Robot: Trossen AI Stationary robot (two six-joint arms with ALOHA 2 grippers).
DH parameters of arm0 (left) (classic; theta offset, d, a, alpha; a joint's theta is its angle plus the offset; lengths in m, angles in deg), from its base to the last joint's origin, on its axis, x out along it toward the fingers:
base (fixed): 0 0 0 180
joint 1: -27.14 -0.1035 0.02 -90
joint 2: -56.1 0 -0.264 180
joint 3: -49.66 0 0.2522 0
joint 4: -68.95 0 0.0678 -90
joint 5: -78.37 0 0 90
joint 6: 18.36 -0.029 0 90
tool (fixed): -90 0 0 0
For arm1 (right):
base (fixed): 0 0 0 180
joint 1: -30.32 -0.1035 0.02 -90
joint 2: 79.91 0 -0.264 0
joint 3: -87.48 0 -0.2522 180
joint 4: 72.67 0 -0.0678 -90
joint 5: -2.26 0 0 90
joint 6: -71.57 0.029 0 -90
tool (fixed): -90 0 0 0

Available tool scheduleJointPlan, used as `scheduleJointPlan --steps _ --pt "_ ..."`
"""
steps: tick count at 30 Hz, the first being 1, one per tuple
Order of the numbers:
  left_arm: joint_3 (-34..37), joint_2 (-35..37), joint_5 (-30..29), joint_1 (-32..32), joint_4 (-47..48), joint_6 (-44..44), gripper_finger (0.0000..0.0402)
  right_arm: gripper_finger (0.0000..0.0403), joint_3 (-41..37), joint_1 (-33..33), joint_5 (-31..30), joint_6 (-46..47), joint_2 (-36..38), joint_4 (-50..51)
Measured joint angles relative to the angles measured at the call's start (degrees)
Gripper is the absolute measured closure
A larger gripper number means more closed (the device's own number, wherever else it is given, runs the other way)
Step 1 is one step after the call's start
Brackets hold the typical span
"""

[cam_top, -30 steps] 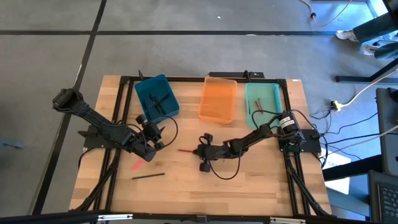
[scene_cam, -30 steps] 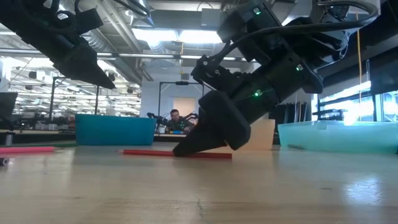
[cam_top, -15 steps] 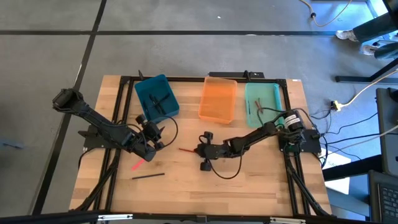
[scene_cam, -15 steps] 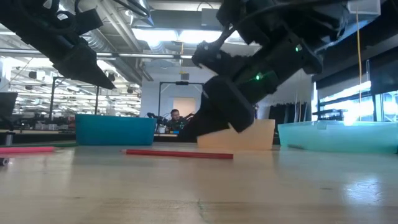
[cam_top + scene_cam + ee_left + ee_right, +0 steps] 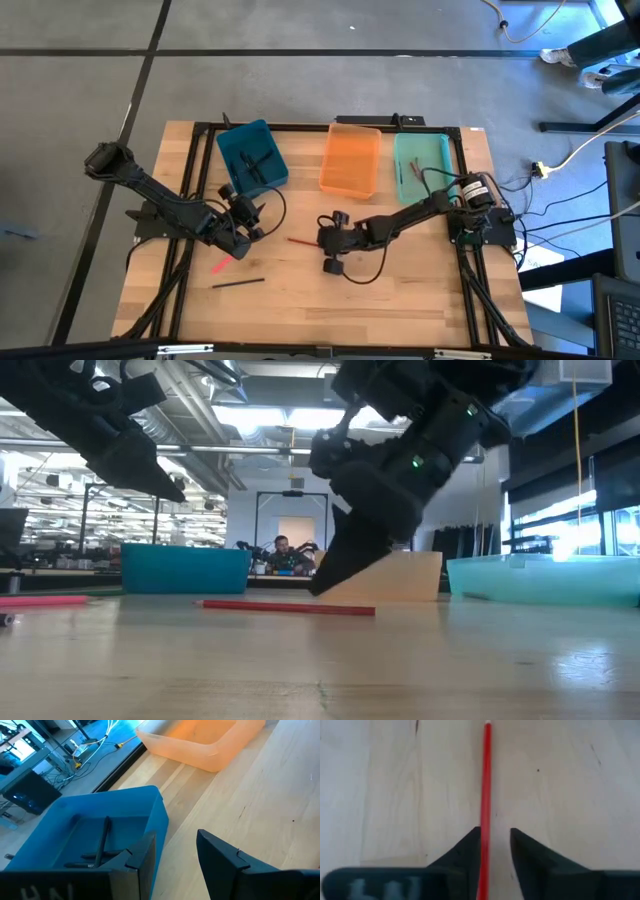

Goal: Sort crayons/erasers/pens/pencils in bins
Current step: Put the red pencil into the orange bin

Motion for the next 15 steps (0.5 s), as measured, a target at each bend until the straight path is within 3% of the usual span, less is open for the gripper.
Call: scheduleJointPlan --steps 5,15 --pt "0.0 0.0 -0.02 0.01 -0.04 0.0 0.0266 0.0267 2.94 0.6 4.29 -2.79 0.0 3.23" --pt "0.0 0.0 -0.03 0.01 -0.04 0.01 0.0266 0.0277 8.24 5.36 14.11 -3.46 0.0 17.95"
